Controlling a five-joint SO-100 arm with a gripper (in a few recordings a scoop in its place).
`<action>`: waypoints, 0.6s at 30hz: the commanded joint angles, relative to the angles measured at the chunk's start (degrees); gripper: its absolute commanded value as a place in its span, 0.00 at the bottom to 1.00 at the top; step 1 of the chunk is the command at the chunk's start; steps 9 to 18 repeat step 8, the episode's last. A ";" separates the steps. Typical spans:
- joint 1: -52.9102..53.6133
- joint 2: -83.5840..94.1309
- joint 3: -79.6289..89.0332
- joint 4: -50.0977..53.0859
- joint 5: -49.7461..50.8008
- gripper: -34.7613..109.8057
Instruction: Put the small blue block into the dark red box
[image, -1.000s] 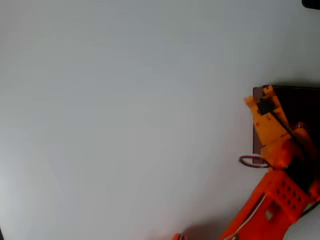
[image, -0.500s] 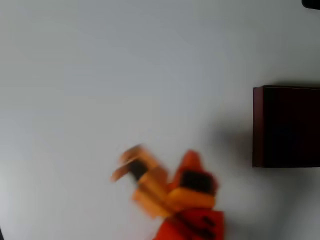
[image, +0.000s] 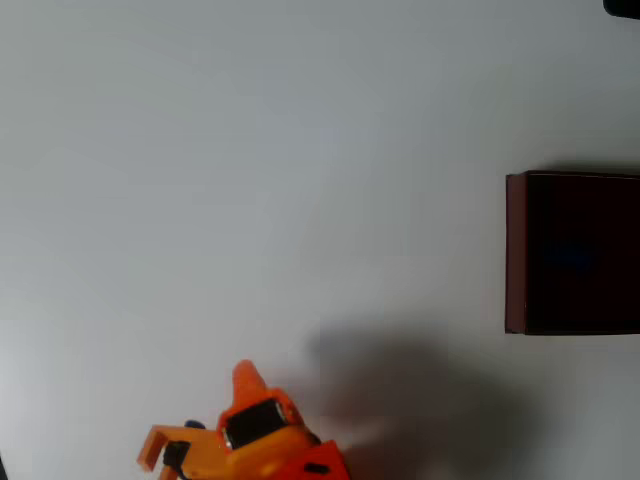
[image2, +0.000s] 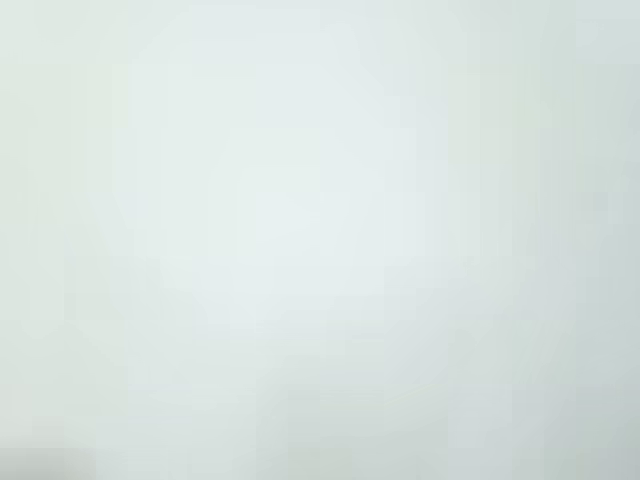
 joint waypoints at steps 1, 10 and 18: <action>-1.49 0.53 4.22 -0.79 -1.14 0.24; -1.67 0.53 4.39 0.00 0.00 0.24; -1.67 0.53 4.39 0.00 0.00 0.24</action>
